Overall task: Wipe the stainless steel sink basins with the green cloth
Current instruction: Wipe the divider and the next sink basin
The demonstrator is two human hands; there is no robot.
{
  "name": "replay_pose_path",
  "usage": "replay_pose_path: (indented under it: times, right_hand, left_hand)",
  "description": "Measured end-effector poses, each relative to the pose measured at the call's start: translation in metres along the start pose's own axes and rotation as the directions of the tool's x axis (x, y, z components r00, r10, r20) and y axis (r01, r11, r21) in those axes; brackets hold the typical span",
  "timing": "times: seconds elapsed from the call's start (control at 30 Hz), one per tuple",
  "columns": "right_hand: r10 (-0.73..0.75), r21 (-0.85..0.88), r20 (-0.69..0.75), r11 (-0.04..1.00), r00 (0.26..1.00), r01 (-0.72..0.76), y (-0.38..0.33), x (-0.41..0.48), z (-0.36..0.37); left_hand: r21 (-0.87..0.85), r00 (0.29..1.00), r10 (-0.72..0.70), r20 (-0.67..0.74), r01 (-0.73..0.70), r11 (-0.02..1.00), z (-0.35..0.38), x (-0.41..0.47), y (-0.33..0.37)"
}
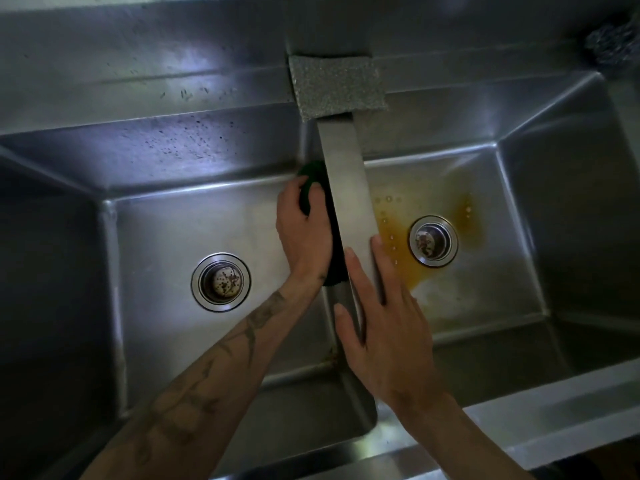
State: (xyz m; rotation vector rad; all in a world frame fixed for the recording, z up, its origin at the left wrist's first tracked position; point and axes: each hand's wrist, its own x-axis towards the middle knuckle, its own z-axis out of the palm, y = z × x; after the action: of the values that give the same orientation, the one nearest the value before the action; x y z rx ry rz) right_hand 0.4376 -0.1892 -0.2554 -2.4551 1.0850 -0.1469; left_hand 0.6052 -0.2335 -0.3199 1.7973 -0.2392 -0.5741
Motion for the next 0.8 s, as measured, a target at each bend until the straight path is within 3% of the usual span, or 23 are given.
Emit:
replay_pose_path:
  times: [0.1,0.23,0.47,0.67,0.8]
  right_hand:
    - [-0.009,-0.006,-0.021,1.0,1.0,0.009,0.002,0.0,0.003]
    - [-0.015,-0.021,-0.038,1.0,0.999,0.014,0.003,0.0,0.005]
    - [-0.004,-0.031,-0.026,1.0,1.0,0.003,0.0,0.0,0.004]
    - [-0.01,-0.001,-0.017,1.0,1.0,0.01,0.0,-0.001,0.002]
    - [0.003,0.003,-0.018,1.0,1.0,-0.003,-0.003,0.001,-0.004]
  left_hand:
    - [0.078,1.0,-0.006,0.013,0.005,0.997,0.008,0.007,-0.011]
    - [0.241,0.963,-0.244,0.116,0.211,0.947,0.01,0.012,-0.034]
    - [0.014,0.998,-0.052,0.021,0.052,0.999,0.01,0.025,-0.003]
    - [0.16,0.979,-0.194,0.06,0.183,0.97,0.016,0.033,-0.013]
    - [0.021,0.998,-0.067,0.018,0.067,0.998,0.012,0.038,0.011]
